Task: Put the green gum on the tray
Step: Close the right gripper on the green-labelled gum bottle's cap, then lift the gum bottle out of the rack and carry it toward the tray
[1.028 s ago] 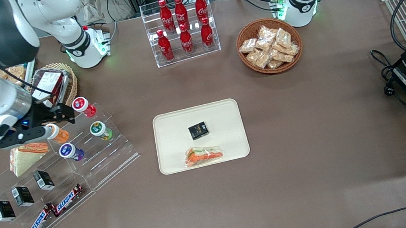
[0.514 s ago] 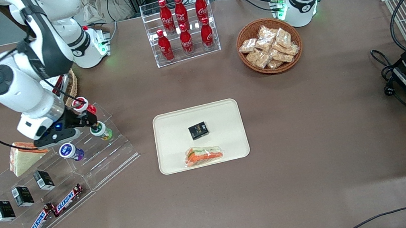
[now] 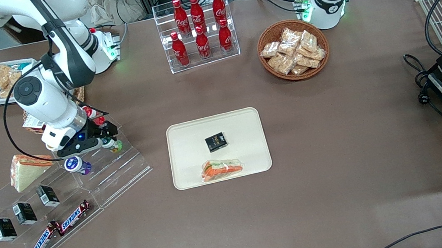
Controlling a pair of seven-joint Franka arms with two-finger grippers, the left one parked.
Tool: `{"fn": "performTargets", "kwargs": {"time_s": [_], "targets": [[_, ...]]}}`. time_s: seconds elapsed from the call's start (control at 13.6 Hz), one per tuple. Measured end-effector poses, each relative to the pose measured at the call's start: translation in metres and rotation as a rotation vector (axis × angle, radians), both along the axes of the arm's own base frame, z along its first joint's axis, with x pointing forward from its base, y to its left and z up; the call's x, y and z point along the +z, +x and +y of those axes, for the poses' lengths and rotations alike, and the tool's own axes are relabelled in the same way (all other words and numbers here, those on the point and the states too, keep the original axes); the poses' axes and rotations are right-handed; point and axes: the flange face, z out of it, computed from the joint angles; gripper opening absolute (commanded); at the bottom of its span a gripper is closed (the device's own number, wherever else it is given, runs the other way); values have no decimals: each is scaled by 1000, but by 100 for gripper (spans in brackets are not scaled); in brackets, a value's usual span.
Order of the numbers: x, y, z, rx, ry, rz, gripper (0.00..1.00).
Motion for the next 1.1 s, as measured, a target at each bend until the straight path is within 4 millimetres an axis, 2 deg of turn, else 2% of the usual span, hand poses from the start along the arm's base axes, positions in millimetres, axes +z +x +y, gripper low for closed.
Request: {"fn": "performTargets", "kwargs": {"time_s": [0.15,0.22,0.29,0.37,0.44,0.73,0.95,1.1], "targets": [[-6,-5,6,-6,-1,6,96],[-7,-7,11,-11,-1,8,88],[-7,-9,15,-14,-1,8,71],[-7,-9,17,-15,-1,8,66],[-7,-9,18,-16,-1,8,64],[-7,-9,18,-17,-1,8,63],[-7,-9,18,-18,-1,7,39],[-7,-9,17,-18,-1,7,16]]}}
